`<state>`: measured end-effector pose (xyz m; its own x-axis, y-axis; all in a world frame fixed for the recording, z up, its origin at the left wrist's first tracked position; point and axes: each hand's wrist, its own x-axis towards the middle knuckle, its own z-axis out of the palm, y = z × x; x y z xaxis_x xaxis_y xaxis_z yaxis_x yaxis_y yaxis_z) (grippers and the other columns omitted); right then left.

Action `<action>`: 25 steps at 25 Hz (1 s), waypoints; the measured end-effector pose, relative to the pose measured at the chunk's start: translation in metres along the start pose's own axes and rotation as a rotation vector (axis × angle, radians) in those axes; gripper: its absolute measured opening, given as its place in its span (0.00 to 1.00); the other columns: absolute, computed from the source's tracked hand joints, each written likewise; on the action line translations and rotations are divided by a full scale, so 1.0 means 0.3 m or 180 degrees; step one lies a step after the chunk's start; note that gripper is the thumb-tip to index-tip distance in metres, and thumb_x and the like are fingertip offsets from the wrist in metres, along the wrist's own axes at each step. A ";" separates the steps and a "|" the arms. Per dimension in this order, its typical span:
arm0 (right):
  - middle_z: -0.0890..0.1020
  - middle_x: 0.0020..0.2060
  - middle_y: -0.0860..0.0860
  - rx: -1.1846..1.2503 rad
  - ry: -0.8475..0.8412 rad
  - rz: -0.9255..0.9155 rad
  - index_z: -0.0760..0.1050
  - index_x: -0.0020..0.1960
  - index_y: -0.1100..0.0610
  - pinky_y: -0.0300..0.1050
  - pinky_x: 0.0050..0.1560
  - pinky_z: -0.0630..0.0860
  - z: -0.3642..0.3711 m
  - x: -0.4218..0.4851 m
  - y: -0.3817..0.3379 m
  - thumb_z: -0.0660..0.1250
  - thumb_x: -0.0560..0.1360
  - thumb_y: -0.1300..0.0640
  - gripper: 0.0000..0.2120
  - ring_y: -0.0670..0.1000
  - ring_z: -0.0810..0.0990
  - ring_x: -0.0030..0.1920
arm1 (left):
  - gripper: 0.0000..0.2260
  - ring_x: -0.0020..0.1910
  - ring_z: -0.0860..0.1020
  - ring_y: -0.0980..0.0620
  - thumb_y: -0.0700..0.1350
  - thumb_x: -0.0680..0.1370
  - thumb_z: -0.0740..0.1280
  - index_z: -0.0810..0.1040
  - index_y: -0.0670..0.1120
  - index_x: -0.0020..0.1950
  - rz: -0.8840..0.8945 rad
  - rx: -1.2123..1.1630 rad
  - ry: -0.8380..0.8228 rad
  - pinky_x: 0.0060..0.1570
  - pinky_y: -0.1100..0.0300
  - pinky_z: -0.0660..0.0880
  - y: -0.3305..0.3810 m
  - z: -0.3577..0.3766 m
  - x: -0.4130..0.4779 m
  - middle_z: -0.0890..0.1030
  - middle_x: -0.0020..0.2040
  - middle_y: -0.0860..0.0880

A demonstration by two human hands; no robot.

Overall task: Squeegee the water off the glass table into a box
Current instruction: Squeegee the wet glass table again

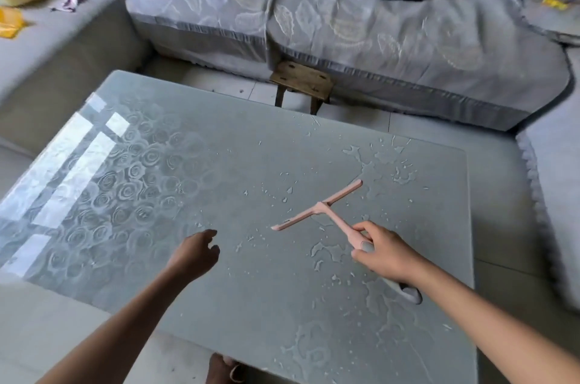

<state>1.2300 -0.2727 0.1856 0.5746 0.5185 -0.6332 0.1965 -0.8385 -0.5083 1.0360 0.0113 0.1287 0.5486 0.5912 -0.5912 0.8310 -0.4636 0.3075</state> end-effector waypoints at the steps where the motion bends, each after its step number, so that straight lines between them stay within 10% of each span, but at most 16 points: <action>1: 0.78 0.56 0.52 -0.0032 -0.0033 0.0022 0.70 0.61 0.54 0.42 0.48 0.70 0.024 0.054 -0.031 0.66 0.74 0.57 0.16 0.54 0.76 0.54 | 0.21 0.66 0.73 0.46 0.42 0.78 0.62 0.69 0.44 0.72 0.0043 0.0117 -0.0031 0.64 0.57 0.69 -0.018 -0.009 0.063 0.74 0.68 0.44; 13: 0.77 0.62 0.54 -0.0988 -0.0052 -0.0496 0.67 0.68 0.42 0.47 0.52 0.72 0.315 0.925 -0.608 0.61 0.76 0.52 0.20 0.59 0.76 0.58 | 0.25 0.68 0.65 0.40 0.36 0.76 0.59 0.62 0.42 0.73 0.0639 0.0855 0.0095 0.65 0.47 0.67 -0.249 -0.142 0.708 0.63 0.72 0.42; 21: 0.81 0.55 0.56 -0.1309 -0.0173 0.0575 0.57 0.72 0.34 0.48 0.46 0.73 0.245 0.400 -0.216 0.59 0.78 0.49 0.26 0.60 0.78 0.55 | 0.27 0.77 0.50 0.46 0.43 0.80 0.57 0.53 0.43 0.77 0.1120 0.1284 -0.0257 0.72 0.48 0.58 -0.211 -0.121 0.848 0.50 0.79 0.45; 25: 0.80 0.53 0.55 -0.1625 -0.0042 0.0104 0.59 0.71 0.35 0.48 0.43 0.71 0.173 0.471 -0.361 0.57 0.78 0.48 0.23 0.61 0.78 0.52 | 0.28 0.78 0.50 0.49 0.42 0.78 0.57 0.53 0.44 0.78 0.1187 0.1657 -0.0345 0.74 0.50 0.55 -0.206 -0.105 0.867 0.49 0.79 0.47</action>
<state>1.2486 -0.0998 0.1209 0.5775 0.4900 -0.6530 0.5435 -0.8276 -0.1403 1.1301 0.2146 -0.0204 0.7566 0.2713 -0.5950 0.4181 -0.9003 0.1212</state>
